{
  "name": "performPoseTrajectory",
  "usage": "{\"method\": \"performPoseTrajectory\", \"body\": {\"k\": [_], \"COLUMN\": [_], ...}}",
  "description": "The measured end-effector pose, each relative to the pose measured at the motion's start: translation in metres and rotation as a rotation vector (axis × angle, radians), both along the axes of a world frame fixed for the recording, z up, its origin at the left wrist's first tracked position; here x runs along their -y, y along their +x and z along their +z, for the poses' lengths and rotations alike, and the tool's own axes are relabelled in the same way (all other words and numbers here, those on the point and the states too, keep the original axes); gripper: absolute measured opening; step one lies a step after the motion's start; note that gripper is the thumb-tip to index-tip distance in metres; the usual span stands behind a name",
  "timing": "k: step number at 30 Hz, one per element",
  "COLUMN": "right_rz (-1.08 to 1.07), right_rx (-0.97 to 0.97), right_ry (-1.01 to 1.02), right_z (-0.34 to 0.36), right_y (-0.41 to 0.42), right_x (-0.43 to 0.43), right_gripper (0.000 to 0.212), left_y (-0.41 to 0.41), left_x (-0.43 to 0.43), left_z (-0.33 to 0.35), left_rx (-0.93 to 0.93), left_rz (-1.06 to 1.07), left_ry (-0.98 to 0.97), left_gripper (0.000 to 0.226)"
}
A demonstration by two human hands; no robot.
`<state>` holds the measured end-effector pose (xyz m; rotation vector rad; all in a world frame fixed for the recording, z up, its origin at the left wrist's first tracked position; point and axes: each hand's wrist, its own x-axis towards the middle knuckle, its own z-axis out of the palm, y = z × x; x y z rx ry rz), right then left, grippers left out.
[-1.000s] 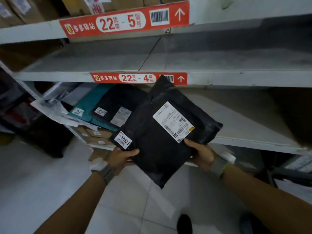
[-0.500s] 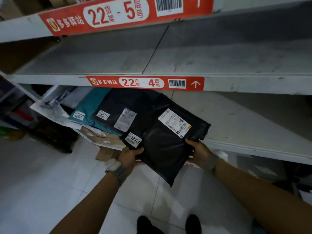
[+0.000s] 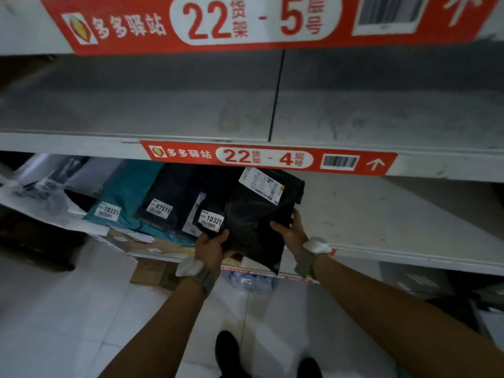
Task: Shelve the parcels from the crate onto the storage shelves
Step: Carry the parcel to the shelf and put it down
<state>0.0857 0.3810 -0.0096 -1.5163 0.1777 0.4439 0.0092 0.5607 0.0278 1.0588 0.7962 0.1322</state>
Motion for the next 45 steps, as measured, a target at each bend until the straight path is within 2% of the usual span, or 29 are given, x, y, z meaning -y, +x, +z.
{"method": "performPoseTrajectory", "body": {"k": [3, 4, 6, 8, 10, 12, 14, 17, 18, 22, 23, 28, 30, 32, 34, 37, 39, 42, 45], "right_rz": [0.173, 0.250, 0.337, 0.345, 0.378, 0.430, 0.461, 0.469, 0.467, 0.508, 0.516, 0.497, 0.524, 0.565, 0.589, 0.613, 0.605, 0.603, 0.607], "right_rx": [0.023, 0.014, 0.015, 0.044, 0.102, 0.104, 0.112, 0.144, 0.156, 0.159, 0.158, 0.180, 0.179, 0.174, 0.180, 0.262, 0.274, 0.323, 0.467], "right_ry": [-0.249, -0.392, -0.666, -0.786, -0.880, -0.941, -0.979, -1.002, -0.995, -0.980, -0.983, -1.051, -1.025, -0.942, -0.857, -0.776, -0.767, -0.838, -0.995], "right_z": [-0.022, -0.016, -0.013, -0.013, -0.017, -0.021, -0.022, -0.021, -0.020, -0.016, -0.015, -0.008, -0.006, -0.005, -0.001, 0.003, 0.004, 0.000, 0.001], "right_y": [0.013, 0.014, 0.018, 0.021, 0.026, 0.032, 0.040, 0.052, 0.055, 0.062, 0.061, 0.053, 0.048, 0.044, 0.039, 0.025, 0.014, -0.003, -0.020], "right_x": [-0.036, -0.046, -0.068, -0.093, -0.109, -0.120, -0.120, -0.127, -0.130, -0.130, -0.129, -0.131, -0.125, -0.115, -0.100, -0.066, -0.036, 0.012, 0.053], "right_gripper": [0.117, 0.119, 0.108, 0.097, 0.095, 0.097, 0.099, 0.101, 0.101, 0.107, 0.108, 0.088, 0.083, 0.082, 0.083, 0.076, 0.072, 0.070, 0.076], "left_y": [0.018, 0.022, 0.028, 0.030, 0.028, 0.022, 0.017, 0.011, 0.009, 0.003, 0.003, 0.008, 0.006, 0.002, -0.001, -0.010, -0.018, -0.026, -0.029], "left_x": [-0.030, -0.040, -0.060, -0.089, -0.113, -0.134, -0.149, -0.178, -0.188, -0.200, -0.196, -0.154, -0.144, -0.138, -0.128, -0.093, -0.058, -0.007, 0.024], "left_z": [-0.010, -0.014, -0.018, -0.027, -0.033, -0.036, -0.033, -0.031, -0.034, -0.039, -0.041, -0.035, -0.031, -0.031, -0.035, -0.040, -0.032, -0.019, -0.021], "left_rx": [-0.042, -0.057, -0.080, -0.121, -0.137, -0.097, -0.100, -0.219, -0.294, -0.493, -0.501, -0.433, -0.434, -0.450, -0.497, -0.558, -0.619, -0.604, -0.490], "left_rz": [0.000, -0.011, -0.062, -0.127, -0.236, -0.338, -0.460, -0.645, -0.666, -0.664, -0.685, -0.644, -0.580, -0.548, -0.635, -0.767, -0.863, -0.959, -0.997], "left_ry": [0.033, 0.047, 0.072, 0.132, 0.206, 0.311, 0.575, 0.756, 0.741, 0.357, 0.267, 0.122, 0.042, 0.042, 0.099, 0.333, 0.361, 0.511, 0.875], "left_gripper": [0.032, 0.033, 0.032, 0.023, 0.014, 0.015, 0.018, 0.029, 0.035, 0.042, 0.041, 0.044, 0.041, 0.036, 0.040, 0.048, 0.047, 0.031, 0.041]}}
